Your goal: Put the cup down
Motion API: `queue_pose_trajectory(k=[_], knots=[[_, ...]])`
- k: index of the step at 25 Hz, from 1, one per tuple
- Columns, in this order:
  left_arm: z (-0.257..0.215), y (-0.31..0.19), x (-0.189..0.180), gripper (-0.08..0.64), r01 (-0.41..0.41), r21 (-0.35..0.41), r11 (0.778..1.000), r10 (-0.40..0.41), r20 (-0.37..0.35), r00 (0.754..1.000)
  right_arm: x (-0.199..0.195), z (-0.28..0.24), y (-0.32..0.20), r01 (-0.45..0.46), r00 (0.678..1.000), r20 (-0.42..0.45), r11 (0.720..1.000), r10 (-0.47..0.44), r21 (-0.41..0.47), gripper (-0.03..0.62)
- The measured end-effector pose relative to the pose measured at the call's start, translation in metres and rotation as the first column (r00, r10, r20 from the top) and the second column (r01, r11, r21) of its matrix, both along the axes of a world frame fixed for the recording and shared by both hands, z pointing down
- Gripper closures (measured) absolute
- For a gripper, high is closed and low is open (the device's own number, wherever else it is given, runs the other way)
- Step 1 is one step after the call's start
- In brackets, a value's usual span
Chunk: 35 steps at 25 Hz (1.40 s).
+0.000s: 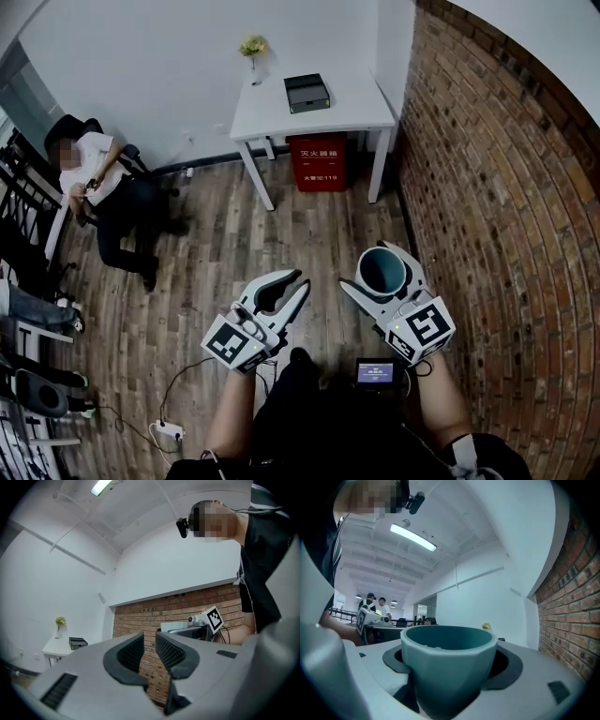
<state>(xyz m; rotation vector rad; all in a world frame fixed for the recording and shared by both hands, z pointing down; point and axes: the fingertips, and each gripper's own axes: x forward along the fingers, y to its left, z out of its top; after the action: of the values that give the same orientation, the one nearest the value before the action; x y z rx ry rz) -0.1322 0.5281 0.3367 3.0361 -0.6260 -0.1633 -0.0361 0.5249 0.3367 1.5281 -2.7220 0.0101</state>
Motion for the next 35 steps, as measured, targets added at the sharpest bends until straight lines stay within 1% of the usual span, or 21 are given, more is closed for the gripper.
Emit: queue_pose_trajectory(k=[4, 8, 12, 16, 21, 25, 28, 33, 35], knots=[[0.0, -0.025, 0.003, 0.477, 0.015, 0.005, 1.0, -0.015, 0.01, 1.0, 0.003, -0.001, -0.025, -0.006, 1.0, -0.009, 1.0, 0.006, 0.007, 0.185], [0.002, -0.058, 0.005, 0.477, 0.011, 0.01, 1.0, -0.011, 0.005, 1.0, 0.008, 0.002, -0.056, -0.019, 1.0, -0.014, 1.0, 0.02, 0.006, 0.185], [0.006, -0.101, 0.01, 0.477, -0.004, 0.009, 1.0, 0.004, -0.011, 1.0, 0.01, 0.006, -0.096, -0.029, 0.999, -0.026, 1.0, 0.029, 0.003, 0.186], [0.006, -0.152, 0.013, 0.477, -0.025, 0.013, 1.0, 0.025, -0.014, 1.0, 0.011, 0.008, -0.147, -0.043, 0.999, -0.03, 0.999, 0.043, -0.005, 0.186], [0.003, -0.218, 0.007, 0.477, -0.042, -0.001, 0.999, 0.042, -0.019, 0.999, 0.008, 0.007, -0.211, -0.067, 0.998, -0.02, 0.998, 0.067, -0.021, 0.185], [0.005, -0.266, -0.001, 0.477, -0.061, 0.0, 0.998, 0.061, -0.008, 0.998, 0.003, 0.006, -0.258, -0.084, 0.996, -0.016, 0.996, 0.084, -0.029, 0.186], [0.003, -0.295, -0.009, 0.477, -0.077, -0.01, 0.997, 0.077, -0.024, 0.997, -0.003, 0.005, -0.288, -0.101, 0.995, -0.019, 0.994, 0.101, -0.033, 0.184], [0.012, -0.343, -0.019, 0.477, -0.093, -0.015, 0.996, 0.093, 0.001, 0.996, -0.004, 0.005, -0.332, -0.132, 0.991, -0.023, 0.99, 0.131, -0.045, 0.186], [0.012, -0.36, -0.021, 0.477, -0.099, -0.019, 0.995, 0.099, -0.003, 0.995, -0.006, 0.004, -0.347, -0.138, 0.99, -0.028, 0.989, 0.137, -0.047, 0.185]])
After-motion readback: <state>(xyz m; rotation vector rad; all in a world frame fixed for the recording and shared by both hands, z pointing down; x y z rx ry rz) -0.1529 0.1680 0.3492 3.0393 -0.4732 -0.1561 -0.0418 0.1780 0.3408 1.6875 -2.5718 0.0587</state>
